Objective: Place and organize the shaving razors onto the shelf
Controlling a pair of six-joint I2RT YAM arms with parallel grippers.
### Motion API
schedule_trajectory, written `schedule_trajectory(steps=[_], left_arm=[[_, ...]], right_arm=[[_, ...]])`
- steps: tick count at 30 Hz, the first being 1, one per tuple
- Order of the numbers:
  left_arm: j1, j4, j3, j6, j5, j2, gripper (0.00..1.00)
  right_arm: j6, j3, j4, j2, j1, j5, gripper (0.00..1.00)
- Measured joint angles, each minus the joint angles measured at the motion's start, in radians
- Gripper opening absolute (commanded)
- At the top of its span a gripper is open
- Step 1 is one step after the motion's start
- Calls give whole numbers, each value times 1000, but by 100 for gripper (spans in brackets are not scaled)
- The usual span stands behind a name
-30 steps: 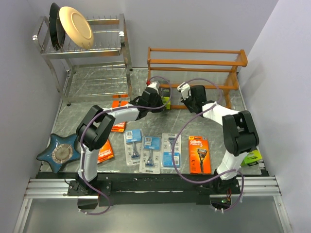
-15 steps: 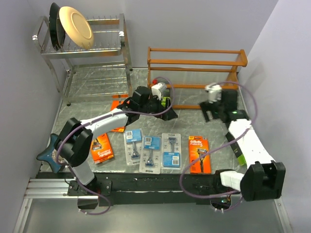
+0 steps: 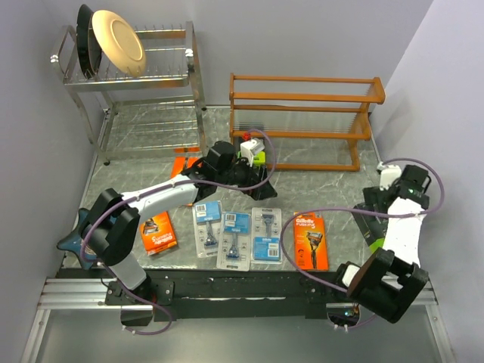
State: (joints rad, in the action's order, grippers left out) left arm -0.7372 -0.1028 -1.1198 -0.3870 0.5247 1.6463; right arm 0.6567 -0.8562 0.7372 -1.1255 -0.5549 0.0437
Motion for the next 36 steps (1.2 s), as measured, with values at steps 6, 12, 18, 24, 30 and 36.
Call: schedule_trajectory(steps=[6,12,18,24,30,36], left_arm=[[-9,-12,2,-48,0,0,100],[-11,-31,17,-78,-2,0,99],[-15,-31,21,-79,-8,0,99],[-16,-36,35,-97,-45,0,99],[-21,-24,66,-113,-99,3,99],[-22,-28,66,-153,-146,12,99]], right_arm=[[63,0,0,-122,-119,0,100],[116,-42,61,-239,-158,43,96],[160,-96,150,-327,-159,139,77],[132,-151,230,-405,-53,171,71],[30,-192,335,-497,171,365,70],[-97,-291,353,-646,321,521,70]])
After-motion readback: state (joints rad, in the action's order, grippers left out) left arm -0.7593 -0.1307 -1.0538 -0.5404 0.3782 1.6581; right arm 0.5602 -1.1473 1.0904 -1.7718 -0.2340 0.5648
